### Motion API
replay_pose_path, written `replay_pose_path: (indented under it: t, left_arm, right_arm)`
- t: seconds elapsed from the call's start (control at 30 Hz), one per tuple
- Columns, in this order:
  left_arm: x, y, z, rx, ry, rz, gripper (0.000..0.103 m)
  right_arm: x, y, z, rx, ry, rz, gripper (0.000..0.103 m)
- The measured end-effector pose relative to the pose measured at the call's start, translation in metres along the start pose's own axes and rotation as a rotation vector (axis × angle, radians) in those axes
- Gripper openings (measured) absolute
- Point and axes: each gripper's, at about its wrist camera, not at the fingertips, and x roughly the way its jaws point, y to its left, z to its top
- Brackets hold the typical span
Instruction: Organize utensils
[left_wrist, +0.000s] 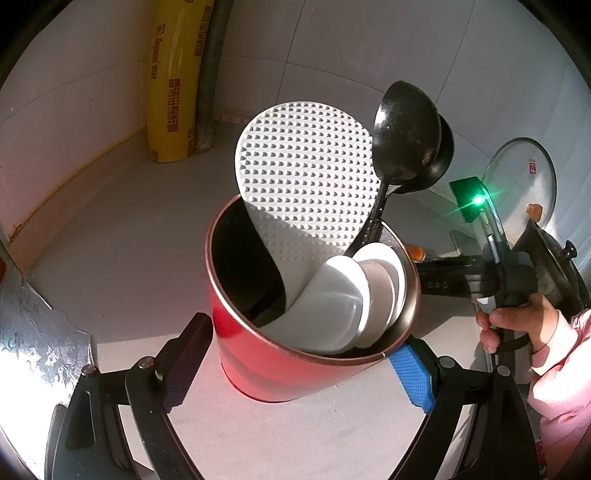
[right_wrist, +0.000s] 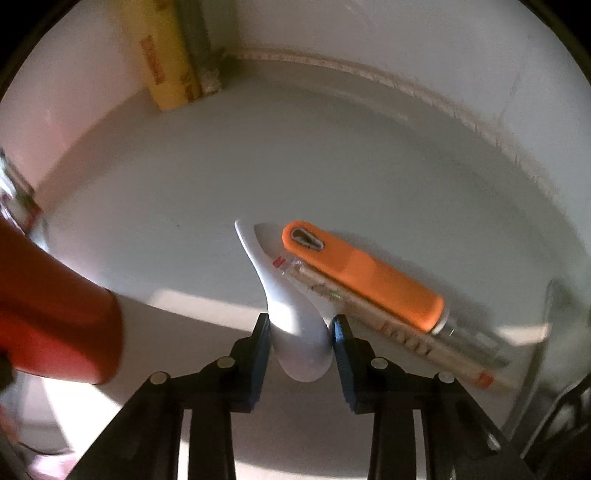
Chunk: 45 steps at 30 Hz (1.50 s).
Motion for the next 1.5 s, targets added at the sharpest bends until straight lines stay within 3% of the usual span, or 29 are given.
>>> replay_pose_path:
  t: [0.17, 0.43, 0.93, 1.2, 1.5]
  left_arm:
    - [-0.001, -0.001, -0.001, 0.004, 0.001, 0.0, 0.092]
    - [-0.002, -0.003, -0.002, 0.009, 0.004, -0.001, 0.092]
    - [-0.005, -0.003, -0.003, 0.009, 0.0, -0.005, 0.092]
    - [-0.005, -0.005, -0.004, 0.013, -0.003, 0.001, 0.092]
    - [-0.005, -0.006, -0.003, 0.02, 0.001, 0.001, 0.092]
  right_arm:
    - [-0.001, -0.026, -0.009, 0.166, 0.048, 0.18, 0.034]
    - [-0.004, -0.051, -0.023, 0.326, 0.047, 0.261, 0.035]
    - [-0.011, -0.074, -0.021, 0.376, 0.006, 0.209, 0.035]
    - [-0.031, -0.075, -0.043, 0.478, -0.145, 0.135, 0.036]
    - [-0.033, -0.061, -0.064, 0.588, -0.256, 0.17, 0.037]
